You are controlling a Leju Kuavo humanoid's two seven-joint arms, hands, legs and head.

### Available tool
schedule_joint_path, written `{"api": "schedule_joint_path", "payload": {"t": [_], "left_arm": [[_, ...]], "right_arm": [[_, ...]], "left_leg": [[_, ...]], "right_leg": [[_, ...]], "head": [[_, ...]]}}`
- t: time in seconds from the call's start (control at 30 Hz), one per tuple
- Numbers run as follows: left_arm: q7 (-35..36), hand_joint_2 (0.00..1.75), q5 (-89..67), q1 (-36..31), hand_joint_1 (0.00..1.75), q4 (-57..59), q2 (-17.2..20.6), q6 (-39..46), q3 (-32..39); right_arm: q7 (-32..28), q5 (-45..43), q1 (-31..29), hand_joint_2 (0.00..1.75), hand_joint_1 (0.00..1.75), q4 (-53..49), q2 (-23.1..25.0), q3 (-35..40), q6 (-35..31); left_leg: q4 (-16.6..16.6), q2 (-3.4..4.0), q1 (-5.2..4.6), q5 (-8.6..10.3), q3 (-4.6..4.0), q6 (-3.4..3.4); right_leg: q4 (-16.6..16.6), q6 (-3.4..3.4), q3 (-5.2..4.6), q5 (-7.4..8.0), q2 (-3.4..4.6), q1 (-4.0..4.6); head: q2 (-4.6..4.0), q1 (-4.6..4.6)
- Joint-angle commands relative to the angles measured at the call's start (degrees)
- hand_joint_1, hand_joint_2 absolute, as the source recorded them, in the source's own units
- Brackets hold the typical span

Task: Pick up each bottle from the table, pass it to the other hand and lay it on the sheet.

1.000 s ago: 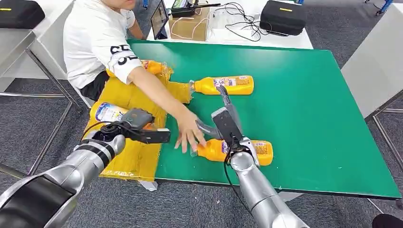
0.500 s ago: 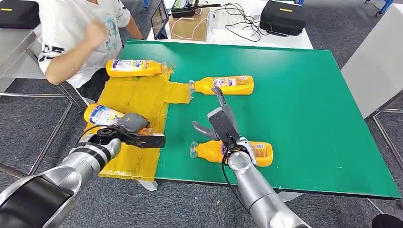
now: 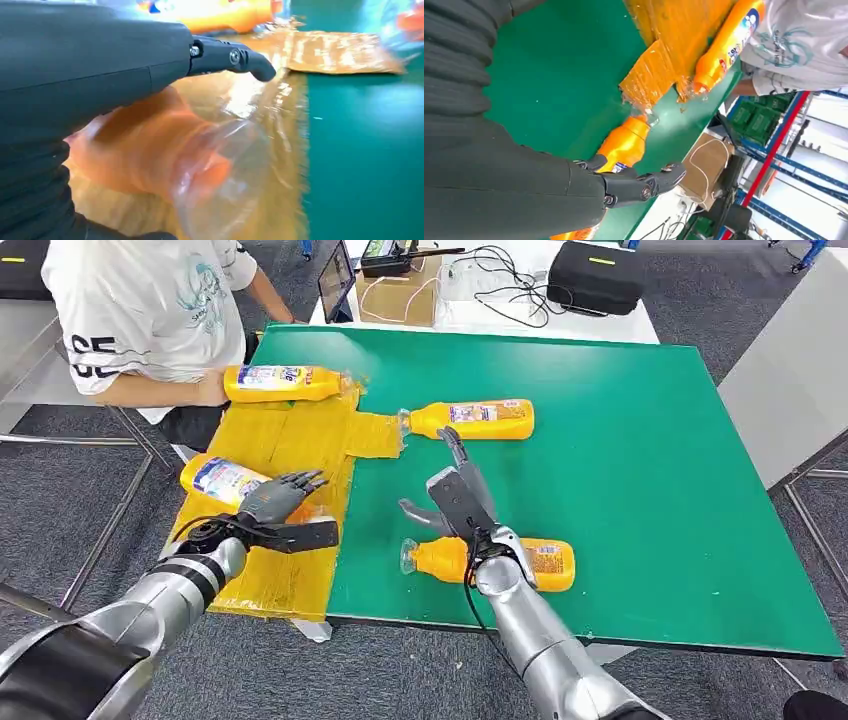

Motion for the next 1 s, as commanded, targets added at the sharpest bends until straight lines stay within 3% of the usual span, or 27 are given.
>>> {"api": "schedule_joint_path", "payload": {"t": [0.03, 0.13, 0.23, 0.27, 0.33, 0.37, 0.53, 0.7, 1.0], "left_arm": [[-4.03, 1.75, 2.74, 1.24, 0.00, 0.05, -0.61, -0.74, 6.99], [-4.03, 1.75, 2.74, 1.24, 0.00, 0.05, -0.61, -0.74, 6.99], [-12.30, 1.75, 8.97, 3.59, 0.00, -2.82, -1.60, -1.76, 12.73], [-13.56, 1.75, 10.50, 4.78, 0.00, -4.47, -2.02, -1.52, 14.01], [-13.56, 1.75, 14.19, 7.44, 0.00, -9.34, -2.20, -2.00, 14.42], [-13.56, 1.75, 17.22, 9.13, 0.00, -12.34, -2.08, -1.85, 14.09], [-13.56, 1.75, 29.33, 13.40, 0.00, -19.79, -2.42, -4.54, 16.67], [-13.56, 1.75, 34.92, 16.04, 0.00, -25.40, -2.36, -6.32, 18.27], [-13.56, 1.75, 38.48, 17.57, 0.00, -29.72, -3.54, -9.40, 21.16]], "right_arm": [[0.41, 0.48, -3.78, 1.75, 0.00, 5.68, -1.12, 1.84, 0.56], [0.41, 0.48, -3.78, 1.75, 0.00, 5.68, -1.12, 1.84, 0.56], [1.50, 3.44, -4.14, 1.75, 0.00, 7.60, -1.70, 4.25, 0.46], [1.78, 4.64, -3.95, 0.00, 0.00, 8.23, -1.97, 5.13, 0.28], [2.00, 6.46, -2.93, 0.00, 0.00, 8.14, -2.52, 6.27, -0.25], [1.85, 7.21, -1.71, 1.75, 0.00, 7.07, -3.01, 6.82, -0.28], [1.84, 9.48, 5.26, 1.75, 0.00, -2.10, -5.73, 7.96, -2.04], [6.03, 14.23, 12.96, 1.75, 0.00, -14.52, -9.85, 7.70, -4.10], [10.68, 20.78, 17.33, 1.75, 0.00, -22.21, -13.69, 4.54, -6.25]], "left_leg": [[0.03, 0.04, 0.09, -0.12, 0.24, -0.07], [0.05, 0.03, 0.08, -0.10, 0.18, -0.06], [0.06, 0.10, 0.11, -0.16, 0.27, -0.08], [-0.01, 0.05, 0.06, -0.09, 0.22, -0.05], [-0.03, 0.04, 0.07, -0.10, 0.25, -0.05], [-0.02, 0.02, 0.11, -0.15, 0.34, -0.07], [-0.07, -0.05, 0.05, -0.05, 0.17, -0.03], [-0.01, -0.14, 0.07, -0.13, 0.20, -0.04], [0.04, -0.13, 0.05, -0.13, 0.11, -0.04]], "right_leg": [[-0.02, -0.10, 0.26, -0.10, 0.00, 0.10], [-0.01, -0.09, 0.20, -0.08, -0.01, 0.09], [-0.01, -0.11, 0.29, -0.12, 0.04, 0.12], [-0.04, -0.08, 0.22, -0.08, 0.00, 0.07], [-0.09, -0.08, 0.27, -0.08, -0.01, 0.08], [-0.10, -0.11, 0.39, -0.14, -0.05, 0.13], [-0.12, -0.05, 0.19, -0.07, -0.10, 0.06], [-0.11, -0.08, 0.25, -0.15, -0.17, 0.09], [-0.05, -0.09, 0.16, -0.15, -0.19, 0.07]], "head": [[0.00, 0.02], [0.02, 0.02], [0.02, 0.02], [0.00, 0.02], [0.00, 0.02], [0.00, 0.00], [0.00, 0.02], [0.02, 0.00], [0.00, 0.00]]}}
